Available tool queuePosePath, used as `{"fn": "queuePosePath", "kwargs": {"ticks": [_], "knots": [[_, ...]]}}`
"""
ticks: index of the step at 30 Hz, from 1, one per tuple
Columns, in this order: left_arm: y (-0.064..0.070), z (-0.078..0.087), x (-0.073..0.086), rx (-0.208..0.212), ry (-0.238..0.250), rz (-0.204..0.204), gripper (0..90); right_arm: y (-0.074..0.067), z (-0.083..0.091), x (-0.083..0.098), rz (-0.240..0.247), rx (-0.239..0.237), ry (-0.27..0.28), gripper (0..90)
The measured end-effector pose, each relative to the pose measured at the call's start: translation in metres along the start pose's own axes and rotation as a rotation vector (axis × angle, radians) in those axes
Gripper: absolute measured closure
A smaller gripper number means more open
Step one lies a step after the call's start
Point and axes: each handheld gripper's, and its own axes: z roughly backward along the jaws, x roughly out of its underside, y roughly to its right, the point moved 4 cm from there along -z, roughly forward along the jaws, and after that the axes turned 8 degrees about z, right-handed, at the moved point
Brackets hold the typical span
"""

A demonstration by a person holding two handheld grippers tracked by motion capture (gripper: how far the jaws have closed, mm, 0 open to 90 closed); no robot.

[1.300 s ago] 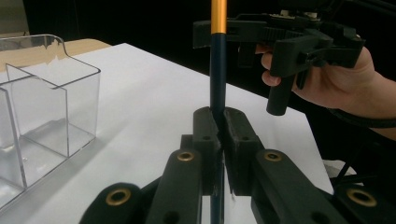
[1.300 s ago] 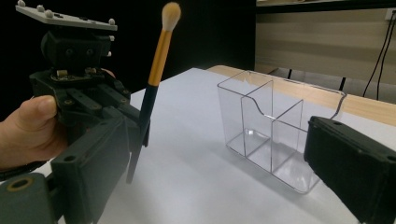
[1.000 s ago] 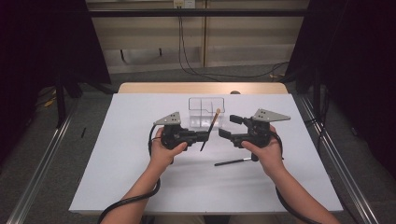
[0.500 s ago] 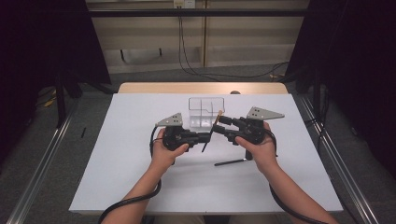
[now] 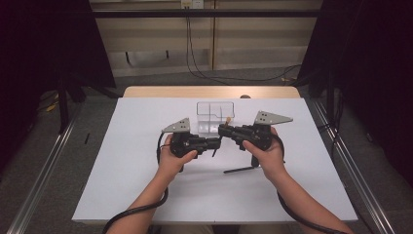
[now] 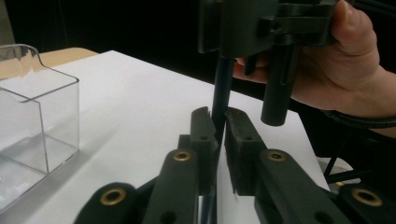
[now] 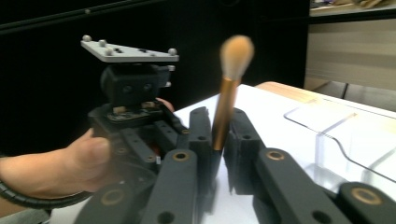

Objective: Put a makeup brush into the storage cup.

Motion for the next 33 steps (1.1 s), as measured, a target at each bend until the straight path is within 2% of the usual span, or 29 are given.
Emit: {"fn": "queuePosePath", "kwargs": {"ticks": [2, 3, 6, 9, 10, 12, 13, 14, 16, 17, 18, 20, 23, 26, 28, 33], "knots": [[0.000, 0.002, -0.001, 0.012, 0.014, 0.003, 74.6, -0.002, 0.000, -0.003, 0.027, 0.002, 0.002, 84.1], [0.001, 0.003, -0.002, 0.010, 0.018, -0.009, 72.2, -0.003, 0.000, -0.003, 0.036, 0.002, -0.001, 84.1], [0.003, 0.005, -0.004, 0.006, 0.012, -0.032, 62.3, -0.002, 0.001, -0.005, 0.029, -0.010, 0.003, 84.1], [0.003, 0.006, -0.005, -0.006, 0.029, -0.044, 46.0, 0.000, 0.003, -0.005, 0.030, -0.003, -0.004, 84.2], [0.003, 0.007, -0.006, -0.008, 0.034, -0.049, 46.0, 0.000, 0.003, -0.005, 0.030, -0.003, -0.004, 84.2], [0.002, 0.008, -0.007, -0.014, 0.041, -0.063, 37.7, 0.001, 0.003, -0.006, 0.032, -0.008, -0.004, 84.2], [0.002, 0.009, -0.007, -0.010, 0.035, -0.068, 36.4, 0.001, 0.003, -0.006, 0.034, -0.008, -0.007, 84.2], [0.001, 0.008, -0.007, 0.014, 0.034, -0.054, 34.3, 0.001, 0.003, -0.007, 0.037, -0.007, -0.009, 84.2], [-0.002, 0.005, -0.006, 0.051, -0.025, 0.021, 19.1, 0.001, 0.003, -0.009, 0.041, -0.006, -0.011, 84.2], [-0.002, 0.004, -0.005, 0.051, -0.032, 0.022, 18.3, 0.001, 0.003, -0.009, 0.042, -0.005, -0.011, 84.2], [-0.002, 0.004, -0.004, 0.039, -0.028, 0.002, 18.3, 0.001, 0.003, -0.009, 0.042, -0.005, -0.011, 84.2], [-0.003, 0.003, -0.002, 0.023, -0.033, -0.005, 15.3, 0.002, 0.004, -0.010, 0.052, -0.006, -0.016, 84.2], [-0.003, 0.005, -0.003, 0.004, -0.042, -0.037, 12.2, 0.003, 0.005, -0.012, 0.058, -0.002, -0.019, 84.2], [-0.003, 0.009, -0.004, -0.002, -0.032, -0.030, 8.6, 0.004, 0.007, -0.013, 0.060, -0.003, -0.024, 84.2], [-0.005, 0.012, -0.005, -0.024, -0.023, -0.037, 6.6, 0.005, 0.008, -0.013, 0.064, -0.002, -0.026, 84.2], [-0.005, 0.023, -0.008, -0.031, -0.015, -0.045, 3.7, 0.007, 0.011, -0.014, 0.065, 0.006, -0.045, 84.2]]}}
